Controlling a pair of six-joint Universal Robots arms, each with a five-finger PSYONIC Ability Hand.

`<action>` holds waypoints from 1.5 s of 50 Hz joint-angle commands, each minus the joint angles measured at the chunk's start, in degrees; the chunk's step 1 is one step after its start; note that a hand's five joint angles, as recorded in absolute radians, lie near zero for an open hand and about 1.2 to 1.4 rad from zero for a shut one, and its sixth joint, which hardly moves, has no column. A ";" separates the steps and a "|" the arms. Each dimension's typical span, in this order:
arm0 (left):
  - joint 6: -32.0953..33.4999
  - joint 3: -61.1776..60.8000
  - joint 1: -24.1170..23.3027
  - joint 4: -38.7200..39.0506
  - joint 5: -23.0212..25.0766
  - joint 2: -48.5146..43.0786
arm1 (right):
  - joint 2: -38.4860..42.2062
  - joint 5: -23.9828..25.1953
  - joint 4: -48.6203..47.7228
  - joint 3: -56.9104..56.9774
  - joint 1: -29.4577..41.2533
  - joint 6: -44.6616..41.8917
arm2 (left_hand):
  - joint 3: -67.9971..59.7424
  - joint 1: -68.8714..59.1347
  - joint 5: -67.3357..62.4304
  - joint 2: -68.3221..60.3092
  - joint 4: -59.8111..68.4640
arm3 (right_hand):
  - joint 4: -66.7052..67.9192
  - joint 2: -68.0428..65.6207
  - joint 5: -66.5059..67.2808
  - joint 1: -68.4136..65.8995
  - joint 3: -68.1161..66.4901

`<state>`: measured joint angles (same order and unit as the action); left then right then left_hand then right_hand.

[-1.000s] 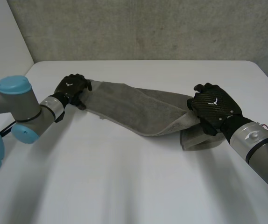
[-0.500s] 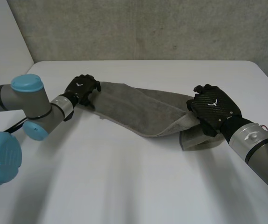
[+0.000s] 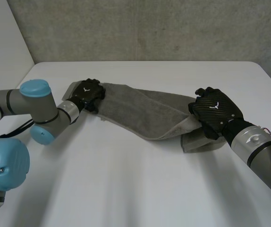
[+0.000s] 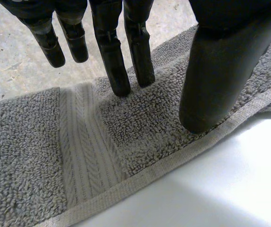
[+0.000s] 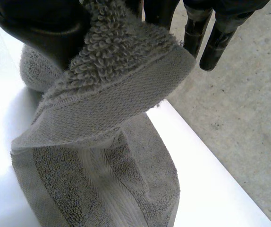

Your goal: Fold the towel.

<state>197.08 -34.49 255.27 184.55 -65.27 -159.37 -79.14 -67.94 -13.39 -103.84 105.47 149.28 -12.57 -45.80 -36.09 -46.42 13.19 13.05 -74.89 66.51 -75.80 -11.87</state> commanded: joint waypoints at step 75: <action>12.56 -52.78 3.48 -3.42 4.18 37.81 | -4.80 0.87 5.66 0.39 -0.27 -0.30 | 2.57 4.80 5.09 5.42 -3.19 | -3.05 -4.50 2.88 -3.58 1.87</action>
<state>213.05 -83.54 258.66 178.27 -61.35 -122.98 -83.99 -67.16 -7.74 -103.31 105.17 149.16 -12.57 -42.99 -32.07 -42.86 13.18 13.05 -75.08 66.56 -75.80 -11.87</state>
